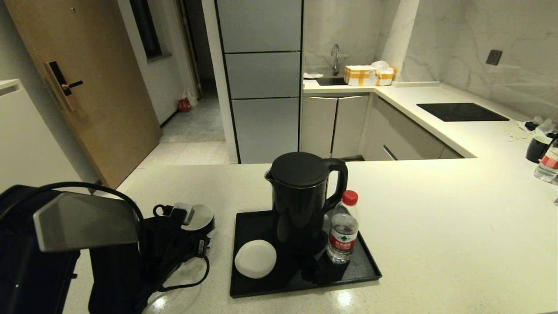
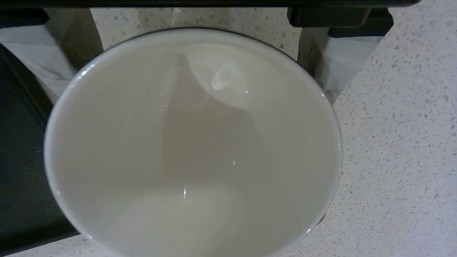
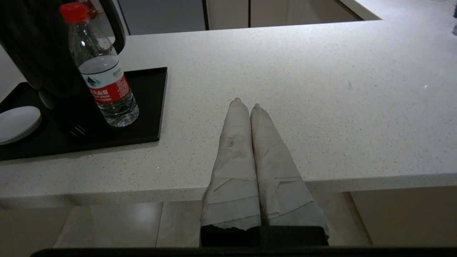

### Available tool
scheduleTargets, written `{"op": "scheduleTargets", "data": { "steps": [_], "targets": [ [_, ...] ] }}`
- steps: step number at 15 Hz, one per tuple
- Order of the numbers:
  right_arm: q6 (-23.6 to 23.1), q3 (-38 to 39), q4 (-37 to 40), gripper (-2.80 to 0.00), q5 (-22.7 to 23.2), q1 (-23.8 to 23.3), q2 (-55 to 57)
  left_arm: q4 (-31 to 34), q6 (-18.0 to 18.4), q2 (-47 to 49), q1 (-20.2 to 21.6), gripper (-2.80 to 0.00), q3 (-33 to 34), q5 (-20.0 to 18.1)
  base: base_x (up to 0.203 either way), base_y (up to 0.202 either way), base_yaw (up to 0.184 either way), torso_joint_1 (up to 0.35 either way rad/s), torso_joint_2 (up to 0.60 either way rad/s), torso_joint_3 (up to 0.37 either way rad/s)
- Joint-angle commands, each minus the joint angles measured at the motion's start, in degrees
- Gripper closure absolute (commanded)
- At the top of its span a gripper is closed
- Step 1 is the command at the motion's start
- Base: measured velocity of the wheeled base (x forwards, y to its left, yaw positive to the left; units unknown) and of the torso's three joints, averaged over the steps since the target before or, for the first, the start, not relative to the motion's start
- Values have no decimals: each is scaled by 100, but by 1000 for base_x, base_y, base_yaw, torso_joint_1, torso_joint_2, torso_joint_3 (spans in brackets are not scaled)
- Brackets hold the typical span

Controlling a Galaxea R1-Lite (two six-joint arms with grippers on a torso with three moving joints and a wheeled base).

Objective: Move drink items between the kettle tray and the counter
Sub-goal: Place it on the left

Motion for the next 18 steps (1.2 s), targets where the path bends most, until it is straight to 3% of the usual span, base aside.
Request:
{"op": "scheduleTargets", "data": {
  "steps": [1,6,7,18],
  "targets": [
    [-4,0,3,0,2,-8,0,-6,-10,114,-3,0,10,13,0,0,0,0,0,0],
    [5,0,3,0,2,0,0,-6,-27,114,-3,0,10,4,0,0,0,0,0,0],
    [-4,0,3,0,2,0,0,-6,-32,114,-3,-280,19,4,0,0,0,0,0,0],
    [5,0,3,0,2,0,0,-6,-66,93,-3,-280,138,30,0,0,0,0,0,0]
  ]
}}
